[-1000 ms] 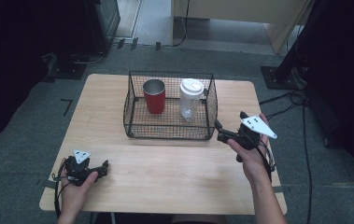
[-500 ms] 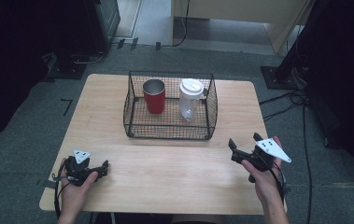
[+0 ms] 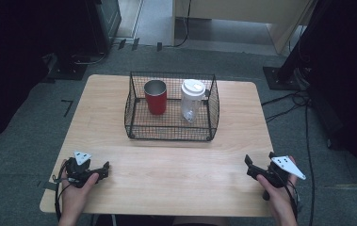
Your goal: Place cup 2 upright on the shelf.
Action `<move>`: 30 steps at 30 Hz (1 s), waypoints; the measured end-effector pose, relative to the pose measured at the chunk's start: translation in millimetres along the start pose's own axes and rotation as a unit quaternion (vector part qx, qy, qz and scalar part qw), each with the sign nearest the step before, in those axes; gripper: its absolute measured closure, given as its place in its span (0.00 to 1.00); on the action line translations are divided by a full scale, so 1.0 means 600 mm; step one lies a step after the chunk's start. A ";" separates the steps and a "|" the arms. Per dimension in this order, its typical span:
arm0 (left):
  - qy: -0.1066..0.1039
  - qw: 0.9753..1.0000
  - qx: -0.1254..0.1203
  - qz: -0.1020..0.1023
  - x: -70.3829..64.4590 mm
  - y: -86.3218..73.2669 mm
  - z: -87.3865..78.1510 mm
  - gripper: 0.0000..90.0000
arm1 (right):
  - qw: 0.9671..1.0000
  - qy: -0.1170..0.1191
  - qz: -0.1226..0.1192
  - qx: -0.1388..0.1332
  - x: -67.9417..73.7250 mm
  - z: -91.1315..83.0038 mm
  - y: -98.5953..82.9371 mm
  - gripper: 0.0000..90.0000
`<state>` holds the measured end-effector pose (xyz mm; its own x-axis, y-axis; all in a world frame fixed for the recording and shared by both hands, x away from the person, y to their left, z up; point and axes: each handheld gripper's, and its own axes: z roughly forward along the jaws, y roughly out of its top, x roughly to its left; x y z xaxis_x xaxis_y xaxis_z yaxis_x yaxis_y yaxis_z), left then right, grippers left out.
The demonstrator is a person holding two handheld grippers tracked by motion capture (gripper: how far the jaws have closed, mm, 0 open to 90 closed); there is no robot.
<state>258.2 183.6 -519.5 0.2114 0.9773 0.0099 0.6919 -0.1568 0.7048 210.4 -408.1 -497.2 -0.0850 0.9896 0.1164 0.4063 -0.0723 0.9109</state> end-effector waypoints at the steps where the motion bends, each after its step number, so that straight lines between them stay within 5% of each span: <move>1: 0.000 1.000 0.000 0.000 0.000 0.000 0.000 0.09 | 1.000 -0.005 0.004 0.004 -0.005 -0.002 -0.007 0.03; 11: 0.000 1.000 0.000 0.000 0.000 0.000 0.000 0.09 | 0.996 -0.044 -0.009 0.075 -0.032 -0.016 -0.049 0.03; 14: 0.000 1.000 0.000 0.000 0.000 0.000 0.000 0.09 | 0.996 -0.046 -0.011 0.078 -0.035 -0.021 -0.051 0.03; 17: 0.000 1.000 0.000 0.000 0.000 0.000 0.000 0.09 | 0.993 -0.048 -0.013 0.106 -0.038 -0.021 -0.052 0.03; 22: 0.000 1.000 0.000 0.000 0.000 0.000 0.000 0.09 | 0.983 -0.050 -0.035 0.172 -0.031 -0.010 -0.056 0.01; 30: 0.000 1.000 0.000 0.000 0.000 0.000 0.000 0.09 | 0.982 -0.041 -0.028 0.180 -0.032 -0.007 -0.056 0.00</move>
<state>258.3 183.6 -519.5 0.2115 0.9773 0.0100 0.6920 -0.1570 0.7046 194.8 -425.0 -528.2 -0.0484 0.9985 0.0246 0.6997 0.0163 0.7143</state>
